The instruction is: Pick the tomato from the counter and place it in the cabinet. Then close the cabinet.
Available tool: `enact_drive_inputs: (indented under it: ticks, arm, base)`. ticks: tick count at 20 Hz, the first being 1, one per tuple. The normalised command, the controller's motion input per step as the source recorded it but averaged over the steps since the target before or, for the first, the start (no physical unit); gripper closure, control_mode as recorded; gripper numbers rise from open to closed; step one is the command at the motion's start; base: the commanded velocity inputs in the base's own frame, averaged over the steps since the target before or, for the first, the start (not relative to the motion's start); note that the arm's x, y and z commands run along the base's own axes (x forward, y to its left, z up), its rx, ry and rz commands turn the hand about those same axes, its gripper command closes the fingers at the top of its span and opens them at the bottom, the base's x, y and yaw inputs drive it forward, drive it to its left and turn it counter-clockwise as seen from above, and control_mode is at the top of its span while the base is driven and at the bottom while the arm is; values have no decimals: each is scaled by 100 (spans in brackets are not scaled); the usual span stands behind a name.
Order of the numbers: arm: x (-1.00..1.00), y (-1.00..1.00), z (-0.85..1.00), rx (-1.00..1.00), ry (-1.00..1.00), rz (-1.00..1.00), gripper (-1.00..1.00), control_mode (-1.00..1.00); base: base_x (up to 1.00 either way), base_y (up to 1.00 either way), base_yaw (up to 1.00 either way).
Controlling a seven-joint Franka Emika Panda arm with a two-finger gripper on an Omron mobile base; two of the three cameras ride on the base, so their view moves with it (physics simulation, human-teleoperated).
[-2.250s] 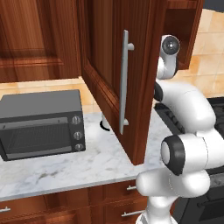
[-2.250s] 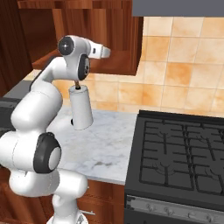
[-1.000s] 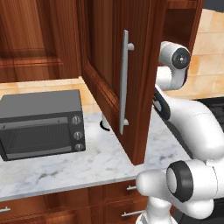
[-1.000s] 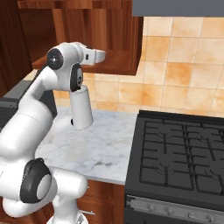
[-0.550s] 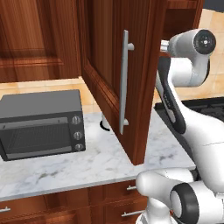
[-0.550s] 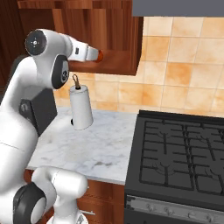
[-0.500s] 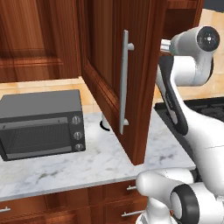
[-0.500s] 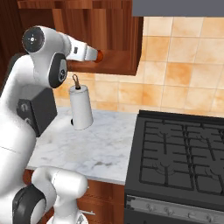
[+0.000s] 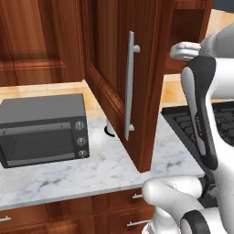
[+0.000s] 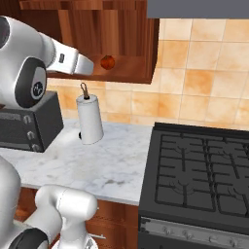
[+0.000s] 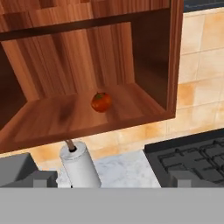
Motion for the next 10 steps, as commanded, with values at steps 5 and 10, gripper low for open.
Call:
enact_drive_inputs:
  ticks: [5,10]
  arm:
    - [-100,31,-11,-7,-4,0,-100,-100]
    - [-100,29,-11,-16,-7,14,-100,-100]
  base:
    - [0,0,0]
    - [0,0,0]
